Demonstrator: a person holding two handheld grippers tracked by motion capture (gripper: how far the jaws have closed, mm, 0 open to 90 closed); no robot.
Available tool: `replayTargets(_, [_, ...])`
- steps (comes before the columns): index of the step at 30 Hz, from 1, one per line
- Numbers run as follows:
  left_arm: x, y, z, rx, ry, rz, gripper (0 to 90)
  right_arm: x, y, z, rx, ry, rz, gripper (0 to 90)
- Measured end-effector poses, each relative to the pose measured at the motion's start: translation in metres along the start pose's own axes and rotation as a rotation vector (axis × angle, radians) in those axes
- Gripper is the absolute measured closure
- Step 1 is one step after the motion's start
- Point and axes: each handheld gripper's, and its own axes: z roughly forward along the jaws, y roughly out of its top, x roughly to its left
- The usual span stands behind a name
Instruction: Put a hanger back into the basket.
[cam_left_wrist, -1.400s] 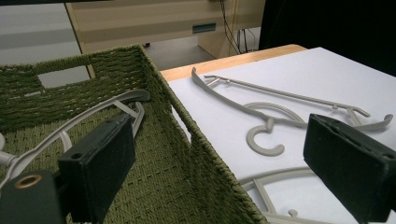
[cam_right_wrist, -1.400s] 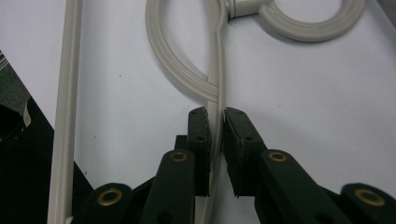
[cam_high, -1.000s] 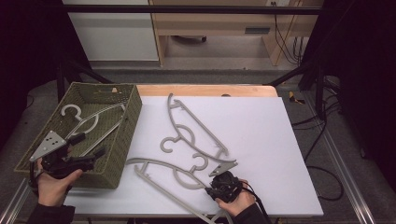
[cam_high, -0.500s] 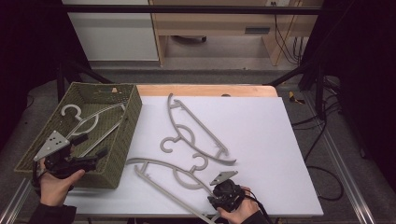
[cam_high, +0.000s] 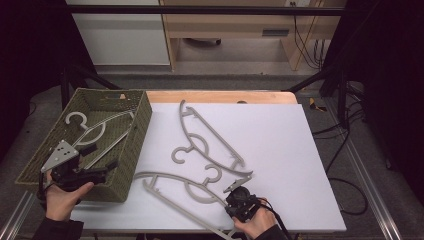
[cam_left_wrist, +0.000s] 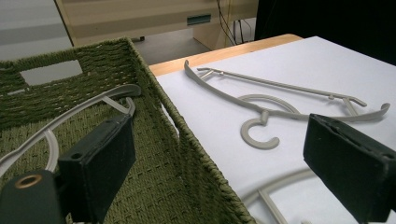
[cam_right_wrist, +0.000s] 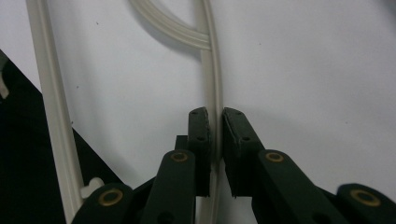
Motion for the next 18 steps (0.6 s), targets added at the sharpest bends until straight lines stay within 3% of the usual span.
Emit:
replayTargets(7, [-0.005, 0.003, 0.000, -0.004, -0.015, 0.012, 8.5, -0.017, -0.001, -0.009, -0.050, 0.083, 0.017, 82.3])
replayTargets(10, [-0.011, 0.004, 0.001, 0.000, -0.028, 0.028, 8.6, -0.021, -0.002, -0.014, -0.065, 0.097, 0.014, 82.4])
replayTargets(15, [-0.022, 0.006, 0.006, 0.017, -0.053, 0.061, 8.6, -0.023, -0.003, -0.019, -0.092, 0.109, -0.031, 82.5])
replayTargets(18, [-0.027, 0.006, 0.009, 0.024, -0.067, 0.070, 8.6, -0.024, -0.003, -0.024, -0.117, 0.119, -0.022, 82.5])
